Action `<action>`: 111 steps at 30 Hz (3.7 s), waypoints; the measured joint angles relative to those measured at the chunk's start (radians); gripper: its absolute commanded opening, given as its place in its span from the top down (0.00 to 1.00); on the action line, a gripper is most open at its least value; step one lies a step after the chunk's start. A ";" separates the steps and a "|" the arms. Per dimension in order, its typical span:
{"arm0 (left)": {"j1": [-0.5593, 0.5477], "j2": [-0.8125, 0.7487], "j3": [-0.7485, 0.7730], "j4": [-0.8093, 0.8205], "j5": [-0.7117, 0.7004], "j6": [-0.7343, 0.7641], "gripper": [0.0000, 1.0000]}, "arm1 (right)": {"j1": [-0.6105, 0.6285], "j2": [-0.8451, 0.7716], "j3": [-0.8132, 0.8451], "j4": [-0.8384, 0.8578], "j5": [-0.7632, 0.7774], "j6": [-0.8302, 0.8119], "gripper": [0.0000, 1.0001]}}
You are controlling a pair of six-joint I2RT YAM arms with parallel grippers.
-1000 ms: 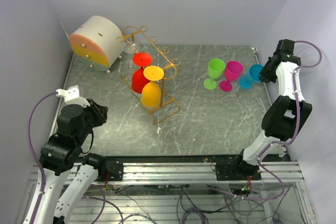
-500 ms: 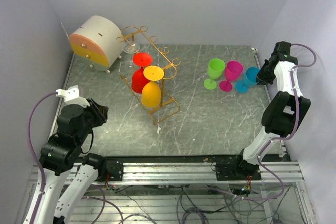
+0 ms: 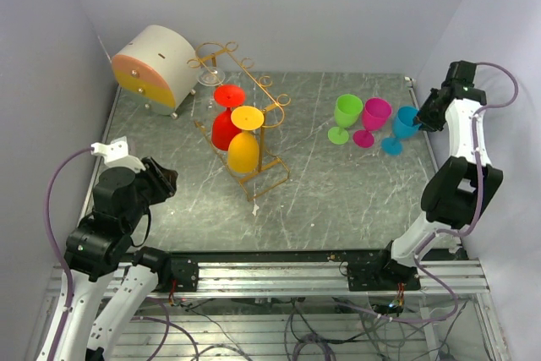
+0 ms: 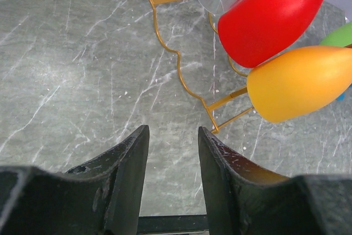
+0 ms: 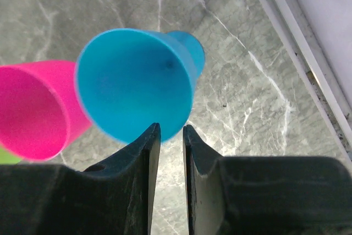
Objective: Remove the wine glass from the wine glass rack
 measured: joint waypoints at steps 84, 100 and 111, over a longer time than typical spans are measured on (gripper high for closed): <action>-0.005 0.640 0.284 0.481 0.620 -0.576 0.87 | 0.327 -1.093 -0.777 0.558 -0.650 0.183 0.87; -0.005 0.528 0.191 0.523 0.589 -0.646 0.93 | 0.328 -1.076 -0.780 0.578 -0.662 0.196 0.88; -0.005 0.417 0.132 0.554 0.525 -0.705 0.93 | 0.328 -1.067 -0.801 0.615 -0.689 0.230 0.89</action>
